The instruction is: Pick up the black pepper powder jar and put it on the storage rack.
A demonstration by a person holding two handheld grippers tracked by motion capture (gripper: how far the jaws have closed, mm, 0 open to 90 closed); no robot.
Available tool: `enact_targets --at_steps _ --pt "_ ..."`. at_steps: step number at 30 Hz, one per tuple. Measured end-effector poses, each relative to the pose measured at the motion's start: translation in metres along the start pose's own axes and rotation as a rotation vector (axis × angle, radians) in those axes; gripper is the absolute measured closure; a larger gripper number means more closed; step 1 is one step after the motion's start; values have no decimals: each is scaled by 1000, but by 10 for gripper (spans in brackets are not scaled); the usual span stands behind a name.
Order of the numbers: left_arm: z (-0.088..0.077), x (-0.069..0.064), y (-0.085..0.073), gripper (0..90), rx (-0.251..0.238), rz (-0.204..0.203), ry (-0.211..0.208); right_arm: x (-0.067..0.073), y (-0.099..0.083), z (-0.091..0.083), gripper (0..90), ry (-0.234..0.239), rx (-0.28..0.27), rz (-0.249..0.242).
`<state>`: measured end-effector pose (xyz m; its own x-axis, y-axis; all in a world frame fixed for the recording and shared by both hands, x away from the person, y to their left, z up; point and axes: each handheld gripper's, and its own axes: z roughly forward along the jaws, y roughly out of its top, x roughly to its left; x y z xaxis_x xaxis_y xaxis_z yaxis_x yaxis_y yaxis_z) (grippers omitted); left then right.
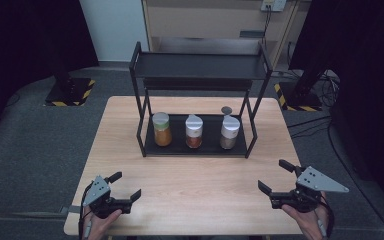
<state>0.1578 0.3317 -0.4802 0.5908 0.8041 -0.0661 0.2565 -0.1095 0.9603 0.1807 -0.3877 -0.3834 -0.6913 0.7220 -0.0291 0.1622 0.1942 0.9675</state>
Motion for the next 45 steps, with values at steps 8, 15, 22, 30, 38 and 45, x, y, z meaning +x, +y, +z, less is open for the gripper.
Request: enact_targets --at_steps 8,15,22,30,38,45 --pt "0 0 0 6 -1 3 -1 -1 -16 -2 51 -1 18 27" --pt "0 0 0 5 -4 2 -2 -2 -33 3 54 -10 35 46" --pt "0 0 -1 6 -6 2 -3 -1 -42 11 57 -14 56 42" --pt "0 0 -1 6 -7 8 -7 -3 -51 15 61 -19 54 40" --pt "2 1 0 6 -12 19 -21 -2 -56 20 63 -7 74 19" --pt "3 1 0 6 -10 23 -26 -4 -58 21 64 3 71 30"
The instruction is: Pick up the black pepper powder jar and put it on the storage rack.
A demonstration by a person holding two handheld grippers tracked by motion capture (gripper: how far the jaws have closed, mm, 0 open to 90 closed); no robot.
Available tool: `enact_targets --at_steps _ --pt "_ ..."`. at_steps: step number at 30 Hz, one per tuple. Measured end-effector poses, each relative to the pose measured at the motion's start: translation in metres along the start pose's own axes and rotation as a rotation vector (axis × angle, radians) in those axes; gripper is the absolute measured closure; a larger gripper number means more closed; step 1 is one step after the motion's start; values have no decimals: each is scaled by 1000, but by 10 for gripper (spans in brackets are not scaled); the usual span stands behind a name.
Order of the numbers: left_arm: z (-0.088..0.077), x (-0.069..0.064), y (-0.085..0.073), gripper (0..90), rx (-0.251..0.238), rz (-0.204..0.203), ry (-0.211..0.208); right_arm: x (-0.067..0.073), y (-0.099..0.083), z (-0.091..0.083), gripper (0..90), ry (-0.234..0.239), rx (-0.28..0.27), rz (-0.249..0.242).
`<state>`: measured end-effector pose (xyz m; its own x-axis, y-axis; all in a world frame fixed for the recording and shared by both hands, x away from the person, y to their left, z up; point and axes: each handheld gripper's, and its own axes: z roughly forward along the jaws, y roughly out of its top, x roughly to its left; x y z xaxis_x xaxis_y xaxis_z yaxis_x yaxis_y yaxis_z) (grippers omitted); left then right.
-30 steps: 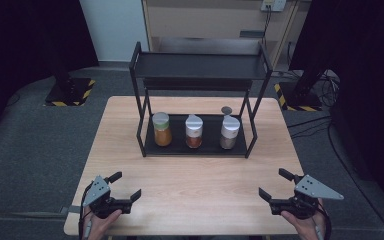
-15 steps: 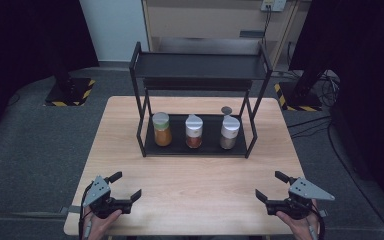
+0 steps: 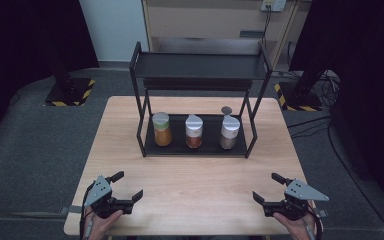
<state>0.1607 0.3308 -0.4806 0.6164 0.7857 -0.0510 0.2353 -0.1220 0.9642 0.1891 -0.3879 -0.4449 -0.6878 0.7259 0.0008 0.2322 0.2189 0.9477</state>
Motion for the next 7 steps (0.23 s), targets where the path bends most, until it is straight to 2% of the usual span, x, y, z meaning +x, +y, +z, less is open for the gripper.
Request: enact_targets --at_steps 7 --pt "1 0 1 6 4 3 0 -2 -1 -1 63 2 -2 9"
